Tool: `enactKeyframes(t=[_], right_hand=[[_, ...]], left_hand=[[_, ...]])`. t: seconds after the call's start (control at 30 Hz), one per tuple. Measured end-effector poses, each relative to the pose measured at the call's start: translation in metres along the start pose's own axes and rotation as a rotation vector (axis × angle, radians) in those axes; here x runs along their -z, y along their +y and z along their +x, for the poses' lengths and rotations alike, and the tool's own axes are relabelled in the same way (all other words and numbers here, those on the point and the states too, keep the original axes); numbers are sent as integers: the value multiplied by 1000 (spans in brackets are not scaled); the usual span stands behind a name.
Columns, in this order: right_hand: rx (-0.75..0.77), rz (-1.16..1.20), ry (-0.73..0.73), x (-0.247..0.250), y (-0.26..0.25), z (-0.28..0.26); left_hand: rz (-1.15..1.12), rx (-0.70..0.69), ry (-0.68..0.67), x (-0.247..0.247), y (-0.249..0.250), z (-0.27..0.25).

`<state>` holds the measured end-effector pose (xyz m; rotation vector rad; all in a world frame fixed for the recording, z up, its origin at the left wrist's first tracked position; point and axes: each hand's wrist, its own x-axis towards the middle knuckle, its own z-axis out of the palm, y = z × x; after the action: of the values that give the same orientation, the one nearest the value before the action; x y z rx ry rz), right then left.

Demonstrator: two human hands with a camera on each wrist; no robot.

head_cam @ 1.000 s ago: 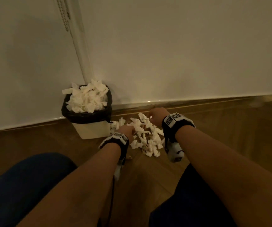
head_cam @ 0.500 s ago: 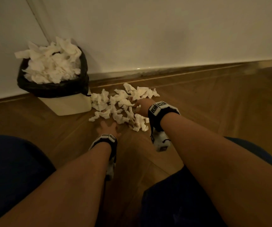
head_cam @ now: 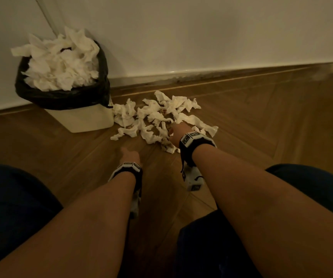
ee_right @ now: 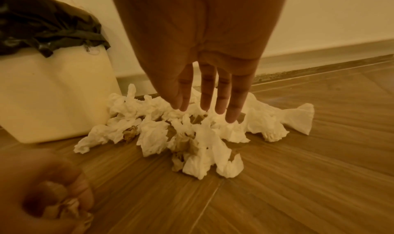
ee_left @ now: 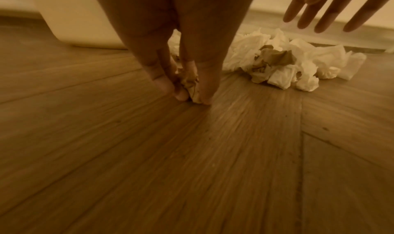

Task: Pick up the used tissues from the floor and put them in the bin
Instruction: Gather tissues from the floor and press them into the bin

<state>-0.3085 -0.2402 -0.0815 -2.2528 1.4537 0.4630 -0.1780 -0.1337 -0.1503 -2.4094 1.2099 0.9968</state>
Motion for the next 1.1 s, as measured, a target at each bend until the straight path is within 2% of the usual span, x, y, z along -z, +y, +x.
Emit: enactKeyframes(t=[0.13, 0.27, 0.37, 0.53, 0.63, 0.83, 0.93, 1.07, 1.1], right_hand=[[-28, 5, -6, -5, -2, 3], [-118, 42, -87, -20, 4, 9], [-169, 70, -80, -29, 6, 12], [-270, 271, -24, -44, 6, 18], [-355, 381, 32, -57, 4, 24], [-495, 497, 28, -74, 0, 35], [-474, 556, 30, -76, 2, 35], [-387, 502, 102, -69, 6, 32], [-387, 497, 82, -68, 7, 32]], left_hand=[[-60, -81, 8, -2, 3, 5], [-192, -80, 112, -9, 10, 4], [-344, -9, 41, -8, 15, 3], [-319, -171, 96, -1, 18, -4], [-279, -210, 168, -5, 16, -6], [-269, -213, 146, -9, 5, -4], [-272, -203, 162, -8, 0, -3], [-306, -184, 172, -4, -1, -3], [-310, -182, 178, -3, -1, -3]])
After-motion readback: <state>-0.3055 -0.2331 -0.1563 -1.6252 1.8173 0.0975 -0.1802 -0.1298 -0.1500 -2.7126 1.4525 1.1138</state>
